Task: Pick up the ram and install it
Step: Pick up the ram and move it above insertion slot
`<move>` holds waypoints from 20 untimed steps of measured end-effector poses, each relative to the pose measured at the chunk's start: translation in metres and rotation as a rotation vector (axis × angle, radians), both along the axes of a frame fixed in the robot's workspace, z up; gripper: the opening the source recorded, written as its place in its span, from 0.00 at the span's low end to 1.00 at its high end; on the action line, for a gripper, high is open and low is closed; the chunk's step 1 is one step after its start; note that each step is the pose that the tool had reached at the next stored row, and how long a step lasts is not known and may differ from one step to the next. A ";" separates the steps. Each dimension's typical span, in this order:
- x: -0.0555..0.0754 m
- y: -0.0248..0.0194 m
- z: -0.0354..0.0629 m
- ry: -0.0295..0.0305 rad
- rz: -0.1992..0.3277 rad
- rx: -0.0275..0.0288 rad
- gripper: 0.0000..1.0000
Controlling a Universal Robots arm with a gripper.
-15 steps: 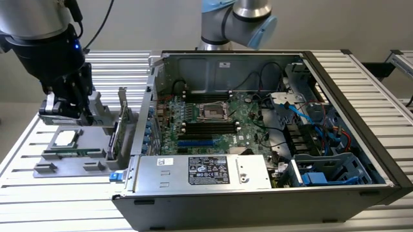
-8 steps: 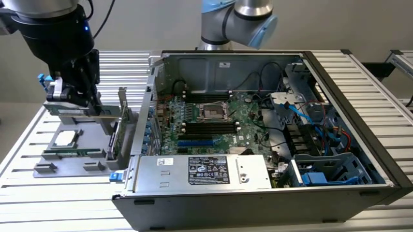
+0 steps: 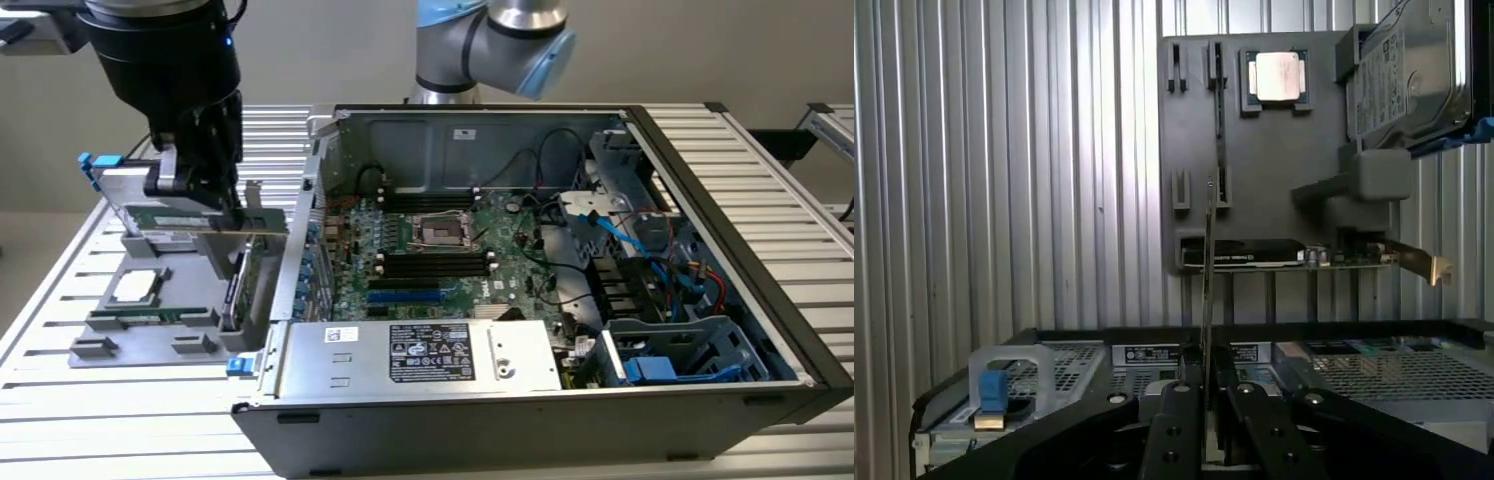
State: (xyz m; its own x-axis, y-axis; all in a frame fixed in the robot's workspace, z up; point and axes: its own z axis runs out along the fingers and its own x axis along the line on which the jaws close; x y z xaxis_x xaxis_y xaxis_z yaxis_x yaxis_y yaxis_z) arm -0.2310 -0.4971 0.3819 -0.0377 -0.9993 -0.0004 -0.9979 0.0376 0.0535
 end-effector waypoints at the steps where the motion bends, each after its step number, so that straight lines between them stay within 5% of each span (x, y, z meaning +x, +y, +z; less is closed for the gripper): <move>1: 0.004 0.0001 0.0001 0.0000 0.000 0.0000 0.15; 14: 0.064 0.0026 0.0001 -0.0001 0.000 0.0001 0.15; 20: 0.091 0.0082 -0.0006 0.0000 0.000 0.0000 0.15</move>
